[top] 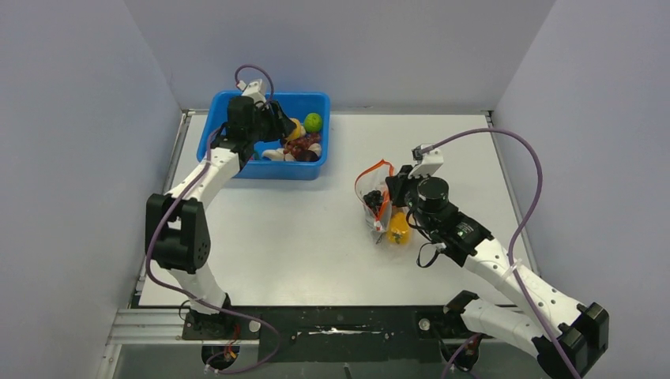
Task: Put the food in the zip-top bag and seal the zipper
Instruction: Place the fake fruit in the zipper food storage bag.
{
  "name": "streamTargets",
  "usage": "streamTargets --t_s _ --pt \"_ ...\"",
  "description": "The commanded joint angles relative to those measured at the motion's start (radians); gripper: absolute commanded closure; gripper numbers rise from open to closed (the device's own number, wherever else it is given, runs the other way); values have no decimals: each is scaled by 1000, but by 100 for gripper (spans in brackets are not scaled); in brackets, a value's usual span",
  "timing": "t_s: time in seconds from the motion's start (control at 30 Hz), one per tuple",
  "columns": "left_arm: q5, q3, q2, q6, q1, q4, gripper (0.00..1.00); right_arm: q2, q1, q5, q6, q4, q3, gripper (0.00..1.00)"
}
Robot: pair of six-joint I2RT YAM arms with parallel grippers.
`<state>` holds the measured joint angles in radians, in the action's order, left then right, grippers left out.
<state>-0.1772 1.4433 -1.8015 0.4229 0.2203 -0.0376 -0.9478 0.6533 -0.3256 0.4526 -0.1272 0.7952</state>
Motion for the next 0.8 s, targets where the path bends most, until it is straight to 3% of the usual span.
streamTargets --t_s 0.0,0.37,0.77 --pt "-151 -103 164 111 10 123 78 27 -9 26 10 124 -34 100" --pt "-258 -332 363 219 85 200 80 34 -8 80 63 158 -91 100" --pt "-288 -438 402 377 256 368 82 48 -8 75 83 163 -109 100"
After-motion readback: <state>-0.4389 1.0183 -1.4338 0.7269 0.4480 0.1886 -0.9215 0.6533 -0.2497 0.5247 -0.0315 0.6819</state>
